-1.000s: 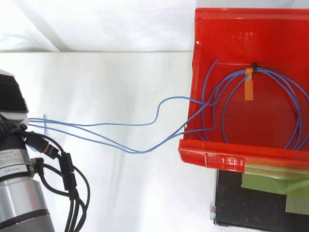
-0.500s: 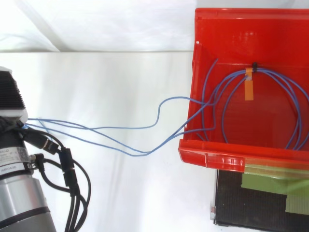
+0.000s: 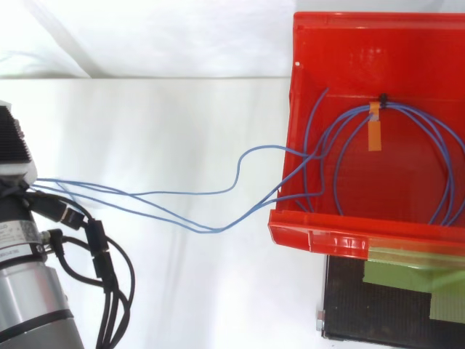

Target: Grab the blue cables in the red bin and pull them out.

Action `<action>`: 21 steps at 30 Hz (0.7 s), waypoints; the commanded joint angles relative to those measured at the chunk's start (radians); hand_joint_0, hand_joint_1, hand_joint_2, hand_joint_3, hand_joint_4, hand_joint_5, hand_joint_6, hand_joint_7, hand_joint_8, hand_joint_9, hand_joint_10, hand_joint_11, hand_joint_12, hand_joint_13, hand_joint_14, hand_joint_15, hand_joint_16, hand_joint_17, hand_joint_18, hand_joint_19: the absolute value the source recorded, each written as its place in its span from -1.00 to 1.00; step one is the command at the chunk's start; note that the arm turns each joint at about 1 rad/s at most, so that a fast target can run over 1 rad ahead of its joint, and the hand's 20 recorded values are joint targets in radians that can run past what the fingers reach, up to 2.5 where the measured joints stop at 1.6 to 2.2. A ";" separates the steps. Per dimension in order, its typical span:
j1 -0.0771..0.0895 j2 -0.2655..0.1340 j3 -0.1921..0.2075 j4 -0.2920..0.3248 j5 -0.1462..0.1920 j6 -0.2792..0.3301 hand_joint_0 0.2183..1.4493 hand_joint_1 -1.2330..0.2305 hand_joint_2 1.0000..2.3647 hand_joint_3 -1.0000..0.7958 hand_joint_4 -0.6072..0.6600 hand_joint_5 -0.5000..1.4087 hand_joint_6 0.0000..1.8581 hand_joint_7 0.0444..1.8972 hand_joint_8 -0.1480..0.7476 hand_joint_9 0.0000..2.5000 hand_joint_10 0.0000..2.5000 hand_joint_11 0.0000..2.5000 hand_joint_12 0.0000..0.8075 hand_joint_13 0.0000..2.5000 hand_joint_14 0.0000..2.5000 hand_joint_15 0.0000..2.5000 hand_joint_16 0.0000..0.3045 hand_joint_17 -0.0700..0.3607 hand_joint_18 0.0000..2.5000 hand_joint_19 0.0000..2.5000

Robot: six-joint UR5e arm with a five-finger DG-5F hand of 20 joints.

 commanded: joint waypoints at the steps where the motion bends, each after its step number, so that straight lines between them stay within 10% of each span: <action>1: -0.001 -0.001 0.000 0.000 -0.039 -0.042 -0.20 -0.51 -1.00 -1.00 0.45 0.59 -0.99 -0.20 -0.07 0.12 -0.97 -0.17 -0.12 0.28 -0.83 0.21 -0.69 -0.18 -0.19 -0.06; 21: -0.007 0.001 0.000 0.052 -0.113 -0.215 -0.08 -0.58 -1.00 -1.00 0.39 0.61 -0.93 -0.11 -0.10 0.14 -0.97 -0.13 -0.18 0.28 -0.87 0.27 -0.72 -0.24 -0.20 -0.04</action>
